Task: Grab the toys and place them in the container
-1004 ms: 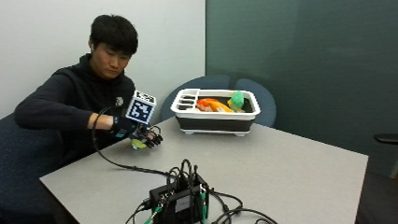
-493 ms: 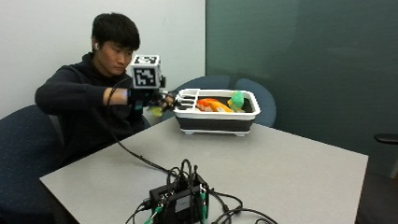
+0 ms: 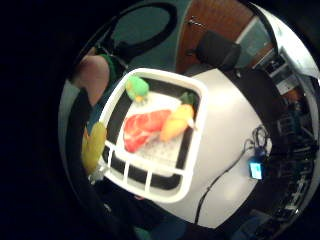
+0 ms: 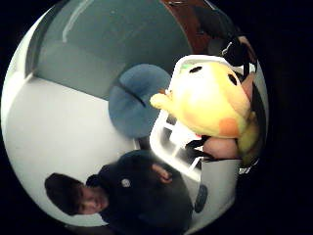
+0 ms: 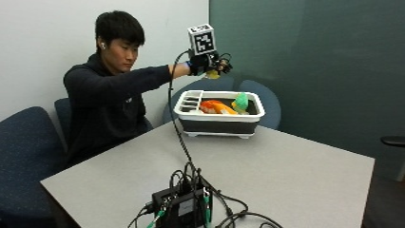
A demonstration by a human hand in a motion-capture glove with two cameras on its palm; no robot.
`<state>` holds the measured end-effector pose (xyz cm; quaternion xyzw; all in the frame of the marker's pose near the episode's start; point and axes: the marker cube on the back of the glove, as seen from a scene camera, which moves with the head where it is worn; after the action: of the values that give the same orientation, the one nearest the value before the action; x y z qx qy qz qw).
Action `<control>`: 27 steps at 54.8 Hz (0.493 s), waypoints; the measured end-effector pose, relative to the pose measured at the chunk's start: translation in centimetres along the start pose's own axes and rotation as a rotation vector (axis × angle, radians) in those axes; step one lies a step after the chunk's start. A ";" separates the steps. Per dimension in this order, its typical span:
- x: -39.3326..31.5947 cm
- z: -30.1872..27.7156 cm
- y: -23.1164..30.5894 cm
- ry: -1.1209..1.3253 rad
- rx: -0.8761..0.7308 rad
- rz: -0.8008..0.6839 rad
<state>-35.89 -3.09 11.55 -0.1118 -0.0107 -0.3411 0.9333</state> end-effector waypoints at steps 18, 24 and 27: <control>5.5 1.2 0.5 0.152 -0.095 0.122; 7.9 -0.6 3.1 0.106 -0.022 0.125; 9.1 -2.1 4.5 -0.007 0.029 0.155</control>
<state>-26.15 -5.92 9.48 -0.1000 -0.0103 -0.2673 0.9584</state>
